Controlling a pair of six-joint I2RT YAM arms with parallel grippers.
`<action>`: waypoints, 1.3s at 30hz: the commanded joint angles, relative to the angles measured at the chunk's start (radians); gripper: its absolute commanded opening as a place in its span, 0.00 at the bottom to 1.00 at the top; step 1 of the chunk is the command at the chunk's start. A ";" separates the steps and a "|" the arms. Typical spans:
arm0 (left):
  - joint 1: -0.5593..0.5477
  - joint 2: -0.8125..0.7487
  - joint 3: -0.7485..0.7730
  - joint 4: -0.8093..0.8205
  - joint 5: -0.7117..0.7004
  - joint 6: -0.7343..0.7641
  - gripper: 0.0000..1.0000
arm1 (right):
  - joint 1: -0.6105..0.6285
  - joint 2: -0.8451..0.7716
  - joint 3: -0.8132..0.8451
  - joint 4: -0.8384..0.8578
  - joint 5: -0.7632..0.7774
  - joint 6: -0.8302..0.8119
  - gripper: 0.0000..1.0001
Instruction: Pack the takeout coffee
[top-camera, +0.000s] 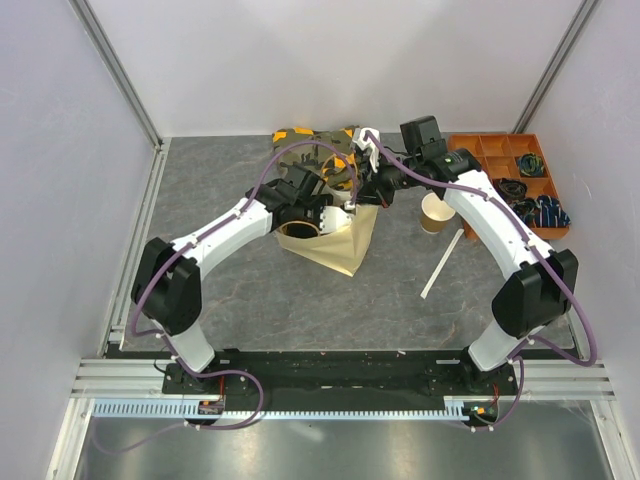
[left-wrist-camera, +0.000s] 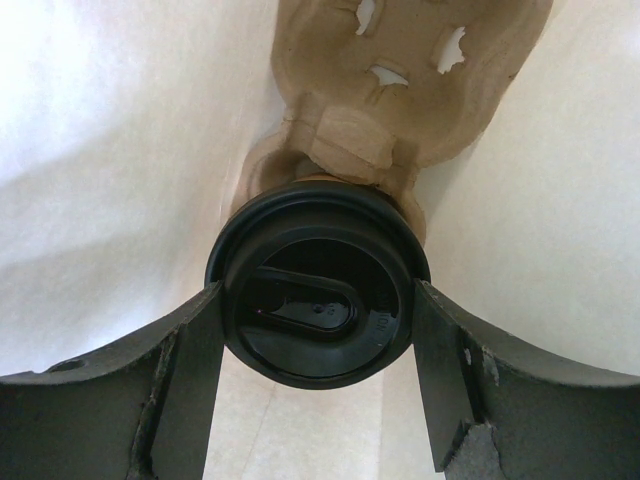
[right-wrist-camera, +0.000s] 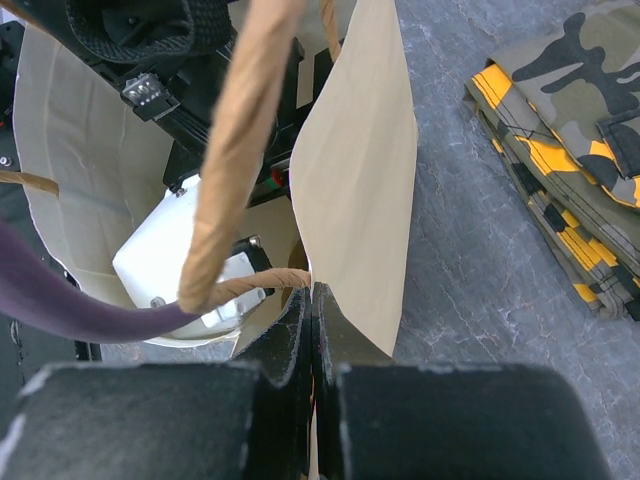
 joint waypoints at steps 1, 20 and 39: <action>0.024 0.066 0.014 -0.083 -0.046 0.025 0.05 | 0.003 0.012 0.026 -0.085 -0.047 -0.012 0.00; 0.024 0.020 0.110 -0.106 -0.058 -0.024 0.66 | -0.008 0.029 0.029 -0.121 -0.050 -0.053 0.00; 0.010 -0.059 0.149 -0.080 -0.010 -0.054 1.00 | -0.008 0.033 0.029 -0.135 -0.049 -0.068 0.00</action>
